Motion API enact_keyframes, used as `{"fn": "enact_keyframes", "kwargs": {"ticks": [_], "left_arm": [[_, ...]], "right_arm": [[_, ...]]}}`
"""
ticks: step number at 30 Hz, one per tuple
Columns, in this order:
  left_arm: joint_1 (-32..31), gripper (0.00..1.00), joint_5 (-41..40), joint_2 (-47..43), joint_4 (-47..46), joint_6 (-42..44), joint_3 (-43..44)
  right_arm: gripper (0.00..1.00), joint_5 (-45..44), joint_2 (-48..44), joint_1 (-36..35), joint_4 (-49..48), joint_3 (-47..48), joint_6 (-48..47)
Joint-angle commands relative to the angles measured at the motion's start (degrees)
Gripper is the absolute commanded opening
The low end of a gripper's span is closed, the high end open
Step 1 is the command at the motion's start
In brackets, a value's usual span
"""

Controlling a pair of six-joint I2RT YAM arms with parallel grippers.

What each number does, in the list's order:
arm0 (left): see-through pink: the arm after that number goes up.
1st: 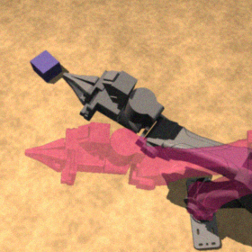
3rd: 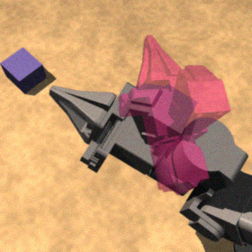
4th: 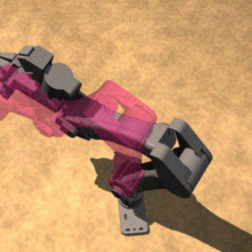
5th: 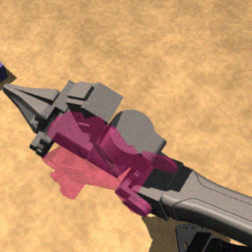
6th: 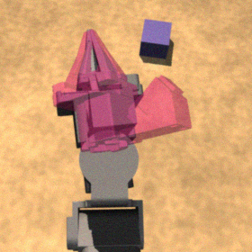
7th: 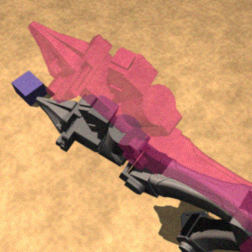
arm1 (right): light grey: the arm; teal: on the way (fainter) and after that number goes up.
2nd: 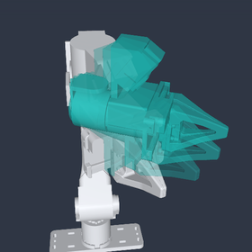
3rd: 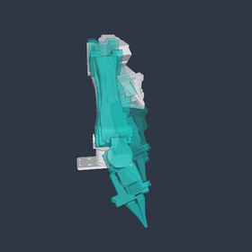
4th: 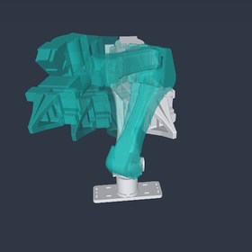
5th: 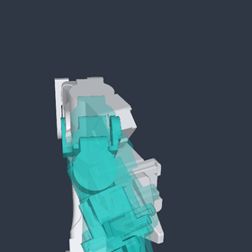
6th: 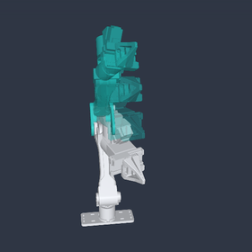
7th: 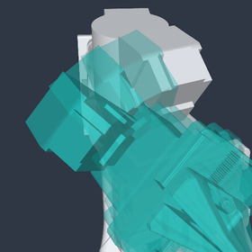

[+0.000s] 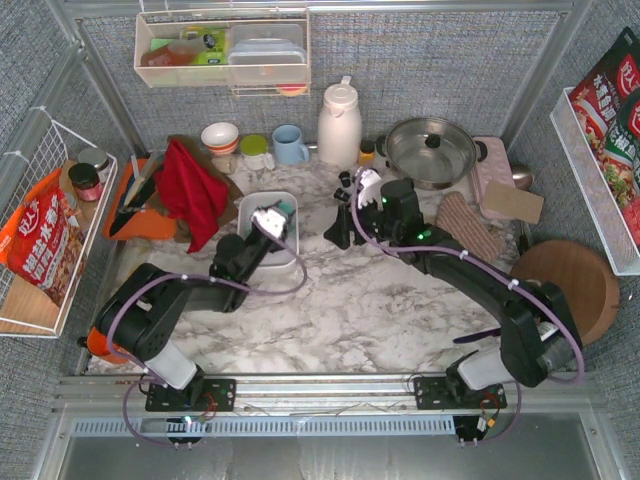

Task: Mix the coffee capsules in the storage basket

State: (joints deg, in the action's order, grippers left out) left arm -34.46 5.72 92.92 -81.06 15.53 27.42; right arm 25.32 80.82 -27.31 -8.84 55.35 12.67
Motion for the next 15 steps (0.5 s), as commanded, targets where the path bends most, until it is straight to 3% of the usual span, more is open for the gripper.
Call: {"fn": "enact_keyframes", "kwargs": {"ticks": [1,5,10,12,15], "left_arm": [[4.24,0.4,-7.71,0.0,19.39,-8.73,6.55],[7.1,0.41,-7.56,4.84,24.32,-11.42,11.85],[9.46,0.49,-9.11,10.06,26.76,-13.49,17.12],[10.01,0.55,-10.01,11.12,26.66,-14.02,18.13],[10.05,0.74,-10.58,10.87,26.52,-14.34,18.31]], "right_arm": [[0.67,-18.94,3.58,-0.02,6.49,3.52,-0.17],[0.66,-26.95,10.06,0.21,7.71,7.49,0.29],[0.65,-30.63,20.32,1.81,11.02,16.43,-0.88],[0.65,-31.68,24.36,2.75,12.4,20.41,-0.28],[0.63,-32.96,30.08,4.24,14.89,26.2,1.27]]}}
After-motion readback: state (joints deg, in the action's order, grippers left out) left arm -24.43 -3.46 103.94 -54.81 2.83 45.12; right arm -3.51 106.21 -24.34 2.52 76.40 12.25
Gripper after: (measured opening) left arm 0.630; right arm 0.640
